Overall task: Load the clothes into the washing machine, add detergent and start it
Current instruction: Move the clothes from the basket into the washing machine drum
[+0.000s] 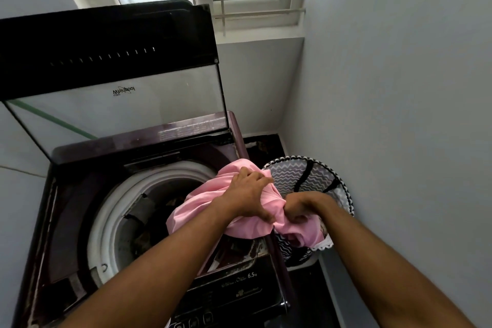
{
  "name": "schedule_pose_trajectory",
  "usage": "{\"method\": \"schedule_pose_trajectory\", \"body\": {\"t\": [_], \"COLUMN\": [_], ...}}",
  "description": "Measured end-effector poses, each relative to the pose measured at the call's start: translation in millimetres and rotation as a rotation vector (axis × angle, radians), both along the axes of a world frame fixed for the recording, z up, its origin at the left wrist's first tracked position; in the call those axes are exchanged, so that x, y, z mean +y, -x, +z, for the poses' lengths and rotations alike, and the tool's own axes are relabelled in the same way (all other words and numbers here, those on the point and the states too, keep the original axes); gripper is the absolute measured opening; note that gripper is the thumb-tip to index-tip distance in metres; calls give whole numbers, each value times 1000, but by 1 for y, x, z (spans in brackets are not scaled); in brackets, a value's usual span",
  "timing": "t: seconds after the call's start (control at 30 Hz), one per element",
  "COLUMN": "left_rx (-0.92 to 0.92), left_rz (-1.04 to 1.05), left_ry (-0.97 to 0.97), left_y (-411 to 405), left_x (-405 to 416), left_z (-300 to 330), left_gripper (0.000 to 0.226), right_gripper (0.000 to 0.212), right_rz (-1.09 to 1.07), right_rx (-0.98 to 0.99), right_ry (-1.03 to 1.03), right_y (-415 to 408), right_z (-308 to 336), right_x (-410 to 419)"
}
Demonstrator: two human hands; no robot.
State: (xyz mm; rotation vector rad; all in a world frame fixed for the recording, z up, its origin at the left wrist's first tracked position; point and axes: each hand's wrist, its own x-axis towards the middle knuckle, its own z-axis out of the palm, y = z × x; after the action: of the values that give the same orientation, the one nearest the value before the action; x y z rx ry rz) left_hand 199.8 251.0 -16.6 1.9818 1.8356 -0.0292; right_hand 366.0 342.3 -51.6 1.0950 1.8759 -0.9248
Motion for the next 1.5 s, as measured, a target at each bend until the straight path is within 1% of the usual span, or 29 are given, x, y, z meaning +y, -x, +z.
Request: {"method": "schedule_pose_trajectory", "body": {"t": [0.03,0.1,0.13,0.2,0.27,0.3,0.37,0.4,0.47,0.53,0.77,0.8,0.87,0.97,1.03,1.13,1.23,1.3,1.37,1.43,1.47,1.5], "left_rx": [5,11,15,26,27,25,16,9,-2,-10,-68,-77,-99,-119,-143,-192,-163,-176,-241,-350,-389,-410], "left_rz": [-11,-26,-31,-45,-66,-72,-72,-70,-67,-67,-47,-50,-50,-39,-42,-73,-110,-108,-55,49,106,165], "left_ry": [3,14,19,14,0,-4,-6,-3,4,13,51,51,65,81,69,59,29,-8,-83,-151,-169,-177], "left_y": [0,0,-1,-2,-3,-4,-4,-5,-5,-5,-1,-1,0,3,5,8,6,5,6,7,8,10], "left_x": [0,-1,-2,-3,-3,-3,-5,-5,-5,-5,-7,-7,-7,-5,-4,-5,-7,-6,-8,-10,-10,-10], "left_z": [1,3,4,6,7,8,9,9,11,13,17,18,18,16,16,20,20,16,14,13,14,14], "left_gripper": [108,104,102,96,86,82,78,77,77,75,73,72,73,79,79,70,67,57,43,28,24,24], "right_gripper": [12,27,30,18,4,6,21,25,26,30,47,46,35,17,17,18,22,21,12,9,9,9], "right_rz": [-10,-31,-40,-92,-188,-268,-376,-361,-310,-252,-84,-68,-34,-3,1,26,42,28,4,-144,-125,-48], "right_rx": [-18,-29,-37,-93,-70,-57,-29,-50,-129,-166,-200,-206,-196,-200,-202,-204,-210,-195,-137,-12,36,49], "right_ry": [27,79,107,161,172,195,256,277,332,337,270,261,223,183,145,110,105,135,121,77,24,-48], "right_y": [0,1,0,2,1,-1,-4,-5,-1,-1,5,8,14,20,25,32,32,30,28,33,37,42], "right_z": [1,-7,-8,-1,16,16,21,23,28,34,33,40,58,80,88,95,90,83,75,77,77,79], "right_x": [0,2,1,-2,-12,-12,-11,-11,-11,-10,3,3,1,1,2,3,2,1,2,4,8,12]}}
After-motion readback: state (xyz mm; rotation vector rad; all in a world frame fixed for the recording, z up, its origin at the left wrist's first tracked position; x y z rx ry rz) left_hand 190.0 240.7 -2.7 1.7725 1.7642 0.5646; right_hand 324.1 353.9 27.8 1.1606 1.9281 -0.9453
